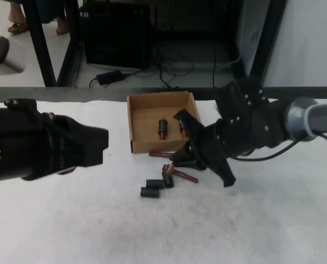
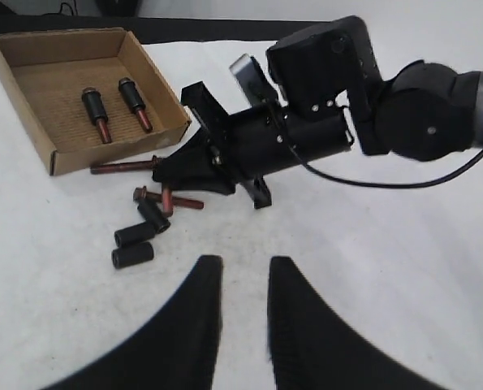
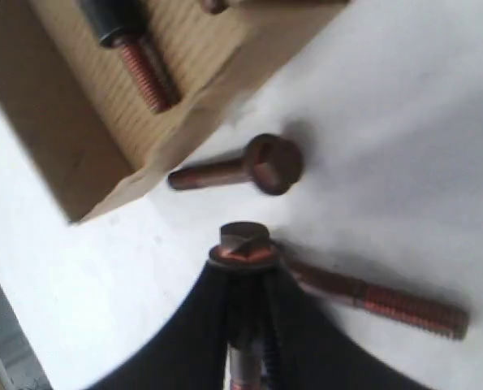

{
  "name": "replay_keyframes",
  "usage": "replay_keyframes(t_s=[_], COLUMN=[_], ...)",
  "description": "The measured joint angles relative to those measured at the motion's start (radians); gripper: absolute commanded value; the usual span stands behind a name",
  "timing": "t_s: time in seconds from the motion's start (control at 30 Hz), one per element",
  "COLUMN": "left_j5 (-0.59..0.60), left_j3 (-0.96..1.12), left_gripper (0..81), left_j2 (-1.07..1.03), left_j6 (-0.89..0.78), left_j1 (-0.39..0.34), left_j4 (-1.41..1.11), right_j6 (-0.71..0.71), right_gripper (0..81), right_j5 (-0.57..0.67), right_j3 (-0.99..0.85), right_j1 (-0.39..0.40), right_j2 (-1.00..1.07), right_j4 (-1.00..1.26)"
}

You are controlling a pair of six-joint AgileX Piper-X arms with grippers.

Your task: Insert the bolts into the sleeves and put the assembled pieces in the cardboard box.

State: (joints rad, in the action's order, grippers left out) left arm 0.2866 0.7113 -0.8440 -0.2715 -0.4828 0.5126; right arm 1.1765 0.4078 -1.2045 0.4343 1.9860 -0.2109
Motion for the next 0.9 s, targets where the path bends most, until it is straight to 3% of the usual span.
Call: replay_keyframes(t_s=[0.27,0.53,0.9], left_j5=[0.031,0.117,0.158], left_j3=[0.0,0.004,0.251], left_gripper=[20.0,20.0,20.0], left_j2=[-0.084,-0.263,-0.558], left_j6=[0.004,0.0,-0.101], left_j1=[0.0,0.0,0.0], left_j4=[0.12,0.142,0.07], right_j6=[-0.236,-0.508,-0.575], right_gripper=[0.0,0.0,0.0], right_j5=[0.03,-0.081,-0.124], right_j3=[0.0,0.0,0.0], right_j1=[-0.037,-0.077,-0.078], right_j2=[-0.201,-0.512,-0.671], right_j4=[-0.161,-0.472,-0.628])
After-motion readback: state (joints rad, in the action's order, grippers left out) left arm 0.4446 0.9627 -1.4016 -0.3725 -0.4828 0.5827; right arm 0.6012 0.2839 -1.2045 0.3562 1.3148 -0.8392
